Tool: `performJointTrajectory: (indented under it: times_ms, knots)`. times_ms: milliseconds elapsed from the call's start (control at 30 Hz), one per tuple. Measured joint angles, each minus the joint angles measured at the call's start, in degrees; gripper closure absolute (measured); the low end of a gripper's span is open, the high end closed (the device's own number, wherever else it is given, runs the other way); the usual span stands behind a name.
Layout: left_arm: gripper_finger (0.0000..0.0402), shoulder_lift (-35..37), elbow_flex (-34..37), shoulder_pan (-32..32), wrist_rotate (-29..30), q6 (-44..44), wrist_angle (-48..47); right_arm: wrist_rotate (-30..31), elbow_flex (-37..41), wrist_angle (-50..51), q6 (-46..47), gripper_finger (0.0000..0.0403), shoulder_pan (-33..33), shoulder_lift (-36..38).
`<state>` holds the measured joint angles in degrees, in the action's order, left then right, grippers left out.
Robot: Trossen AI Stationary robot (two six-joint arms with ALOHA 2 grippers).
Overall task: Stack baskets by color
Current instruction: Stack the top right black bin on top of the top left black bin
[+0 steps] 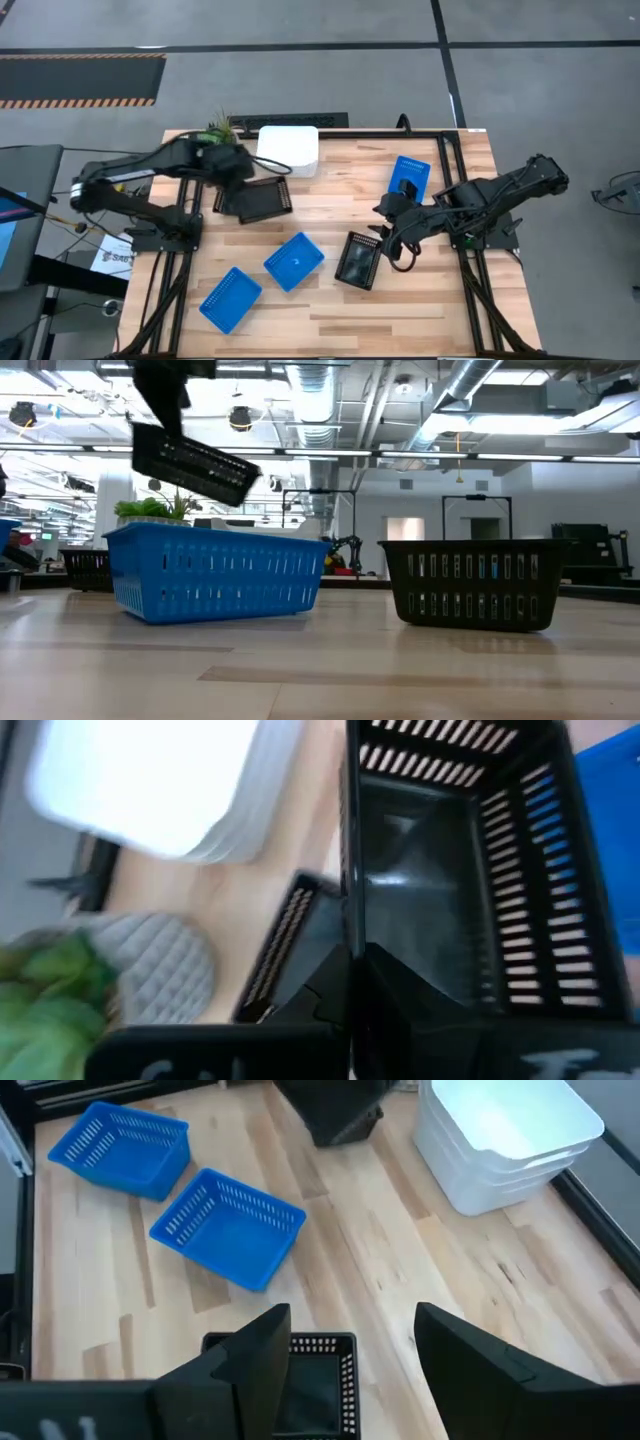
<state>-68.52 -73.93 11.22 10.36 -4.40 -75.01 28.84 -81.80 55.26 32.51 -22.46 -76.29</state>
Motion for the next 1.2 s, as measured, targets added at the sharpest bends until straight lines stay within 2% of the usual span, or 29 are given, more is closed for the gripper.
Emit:
performJointTrajectory:
  times_ms: [200,633,1200]
  knots:
    - [0.0401,4.03,0.08,0.99,4.47,0.9,-6.13,0.0,0.0,0.13,-1.05,0.0164,0.05,-0.03]
    - [0.0401,5.37,10.1,6.93,5.29,6.31,-3.19,2.8,0.0,0.42,-2.69,0.0164,0.52,-0.68]
    - [0.0401,6.94,10.1,12.89,3.38,13.29,-0.1,2.84,0.0,0.42,-2.62,0.0164,0.46,-0.7]
